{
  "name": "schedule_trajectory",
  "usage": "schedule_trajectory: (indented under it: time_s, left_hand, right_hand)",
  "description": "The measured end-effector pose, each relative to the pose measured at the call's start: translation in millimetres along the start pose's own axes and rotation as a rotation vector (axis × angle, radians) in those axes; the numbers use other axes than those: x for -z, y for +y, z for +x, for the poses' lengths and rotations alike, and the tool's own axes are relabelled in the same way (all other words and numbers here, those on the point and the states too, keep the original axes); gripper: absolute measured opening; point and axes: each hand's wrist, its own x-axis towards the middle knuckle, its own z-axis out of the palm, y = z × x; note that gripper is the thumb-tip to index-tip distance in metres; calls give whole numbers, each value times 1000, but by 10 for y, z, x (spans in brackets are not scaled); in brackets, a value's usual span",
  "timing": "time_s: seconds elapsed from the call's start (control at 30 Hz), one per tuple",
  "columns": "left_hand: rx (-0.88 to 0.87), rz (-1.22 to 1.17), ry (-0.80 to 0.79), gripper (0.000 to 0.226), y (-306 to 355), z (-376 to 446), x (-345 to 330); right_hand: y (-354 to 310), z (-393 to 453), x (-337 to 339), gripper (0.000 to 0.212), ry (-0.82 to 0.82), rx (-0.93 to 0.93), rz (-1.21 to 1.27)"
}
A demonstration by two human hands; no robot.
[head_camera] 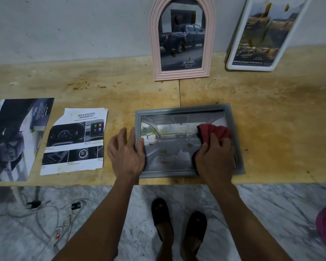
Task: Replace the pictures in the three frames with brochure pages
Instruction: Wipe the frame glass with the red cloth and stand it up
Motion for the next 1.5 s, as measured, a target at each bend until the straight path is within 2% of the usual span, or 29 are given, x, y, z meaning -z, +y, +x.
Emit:
schedule_trajectory:
  time_s: [0.2,0.57,0.83,1.0,1.17,1.27,1.5]
  left_hand:
    - [-5,6,-4,47,-2,-12,1]
    - [-2,-21,10,50,16,-29,26]
    - [38,-94,-23,42,-10,8,43]
    - [137,-255,-91,38,-26,104,93]
    - [51,-150,-66,42,-26,62,87]
    - [-9,-34,-20,45,-23,25,34]
    - [-40,63,12,54,-28,33,-51]
  right_hand:
    - [-301,-222,-233,38,-23,49,110]
    - [-795,-477,-463,37,-178,297,87]
    - [-864,-390,-391,30,-493,401,48]
    - [-824,-363,-275,33,-606,483,-7]
    - [-705,-357,-114,34,-589,555,-143]
    - [-577,-323,-22,35,-534,540,-196]
    - [-262,-77,280,33,-469,490,-329]
